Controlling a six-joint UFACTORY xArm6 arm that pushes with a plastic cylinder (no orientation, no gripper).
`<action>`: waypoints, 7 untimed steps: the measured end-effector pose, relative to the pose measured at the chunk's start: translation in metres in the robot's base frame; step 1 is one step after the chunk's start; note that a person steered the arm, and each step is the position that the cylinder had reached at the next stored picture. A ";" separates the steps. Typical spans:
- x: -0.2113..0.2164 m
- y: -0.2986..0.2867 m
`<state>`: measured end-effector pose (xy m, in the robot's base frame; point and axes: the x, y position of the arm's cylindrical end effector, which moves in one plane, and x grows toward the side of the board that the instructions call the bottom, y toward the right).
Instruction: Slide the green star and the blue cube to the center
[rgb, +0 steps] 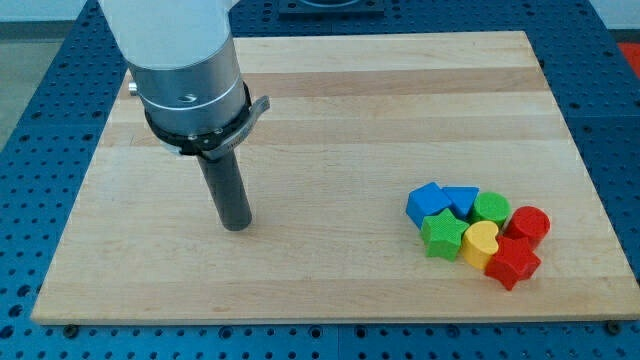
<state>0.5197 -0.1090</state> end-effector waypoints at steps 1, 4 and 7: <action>0.002 0.002; 0.018 0.173; 0.062 0.225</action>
<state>0.5822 0.1164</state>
